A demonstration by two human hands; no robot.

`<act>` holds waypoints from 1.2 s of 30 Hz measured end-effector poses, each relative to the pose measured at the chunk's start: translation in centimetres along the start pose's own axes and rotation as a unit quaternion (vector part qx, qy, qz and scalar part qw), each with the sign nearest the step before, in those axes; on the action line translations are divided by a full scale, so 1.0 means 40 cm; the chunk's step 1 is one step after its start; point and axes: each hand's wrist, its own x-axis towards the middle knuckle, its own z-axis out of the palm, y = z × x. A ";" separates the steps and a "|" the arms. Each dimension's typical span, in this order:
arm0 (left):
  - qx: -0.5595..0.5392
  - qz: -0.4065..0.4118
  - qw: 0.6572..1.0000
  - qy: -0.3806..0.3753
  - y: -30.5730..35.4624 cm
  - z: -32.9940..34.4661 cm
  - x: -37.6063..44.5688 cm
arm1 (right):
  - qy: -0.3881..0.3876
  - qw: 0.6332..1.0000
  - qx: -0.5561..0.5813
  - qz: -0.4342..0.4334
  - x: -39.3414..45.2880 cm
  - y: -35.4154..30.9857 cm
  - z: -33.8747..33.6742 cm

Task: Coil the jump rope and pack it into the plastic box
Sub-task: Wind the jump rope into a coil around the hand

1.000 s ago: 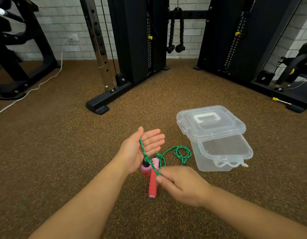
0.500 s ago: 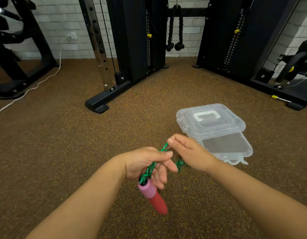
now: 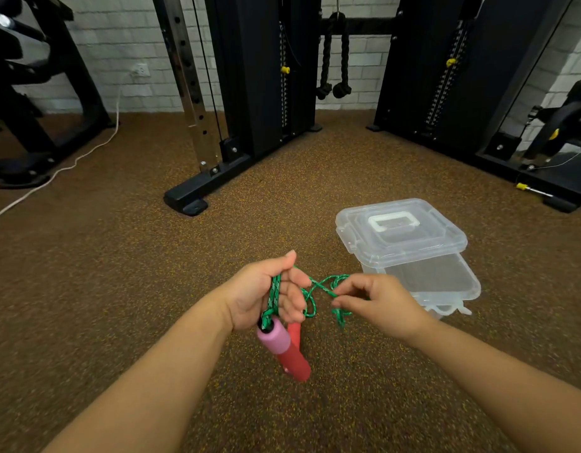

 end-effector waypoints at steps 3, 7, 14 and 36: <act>0.004 -0.009 1.000 -0.007 -0.004 0.011 0.003 | 0.062 0.997 -0.051 -0.020 -0.001 0.018 0.029; -0.038 0.038 0.999 0.009 0.003 0.017 0.011 | 0.026 0.991 -0.123 -0.051 -0.006 0.043 0.066; -0.191 0.126 0.972 0.052 0.004 0.003 0.036 | -0.101 0.914 -0.316 -0.235 -0.052 -0.005 0.097; 0.137 -0.030 0.987 -0.080 -0.014 0.035 0.002 | -0.008 0.996 0.041 -0.075 0.050 -0.059 -0.006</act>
